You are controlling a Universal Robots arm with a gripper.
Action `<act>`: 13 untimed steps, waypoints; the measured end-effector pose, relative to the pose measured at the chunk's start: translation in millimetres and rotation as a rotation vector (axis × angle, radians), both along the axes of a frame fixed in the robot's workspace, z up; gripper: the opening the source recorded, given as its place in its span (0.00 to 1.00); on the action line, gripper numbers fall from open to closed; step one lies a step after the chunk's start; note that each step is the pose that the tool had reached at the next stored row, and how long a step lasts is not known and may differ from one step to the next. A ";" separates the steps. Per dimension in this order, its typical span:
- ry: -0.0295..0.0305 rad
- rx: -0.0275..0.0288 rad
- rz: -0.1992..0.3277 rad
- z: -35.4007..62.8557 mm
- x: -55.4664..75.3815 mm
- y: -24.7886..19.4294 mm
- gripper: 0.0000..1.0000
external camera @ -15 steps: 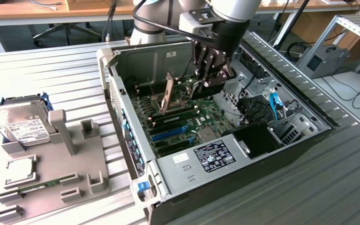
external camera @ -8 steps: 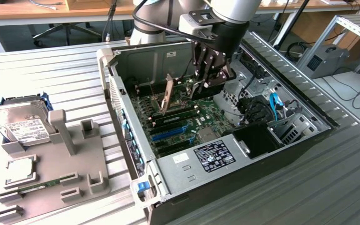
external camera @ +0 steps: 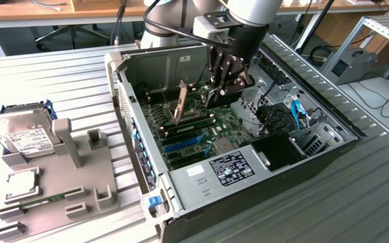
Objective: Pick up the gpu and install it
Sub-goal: 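Insert the gpu into the slot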
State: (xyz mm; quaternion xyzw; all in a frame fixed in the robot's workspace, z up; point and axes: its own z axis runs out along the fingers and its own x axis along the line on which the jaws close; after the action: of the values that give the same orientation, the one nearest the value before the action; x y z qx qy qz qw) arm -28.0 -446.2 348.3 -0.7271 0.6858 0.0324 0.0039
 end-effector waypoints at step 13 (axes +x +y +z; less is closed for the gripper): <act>0.0000 0.0010 0.000 -3.1 -0.3 -0.1 0.26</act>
State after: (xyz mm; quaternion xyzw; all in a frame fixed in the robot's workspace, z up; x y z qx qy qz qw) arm -28.3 -446.4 345.2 -0.7271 0.6857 0.0327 0.0043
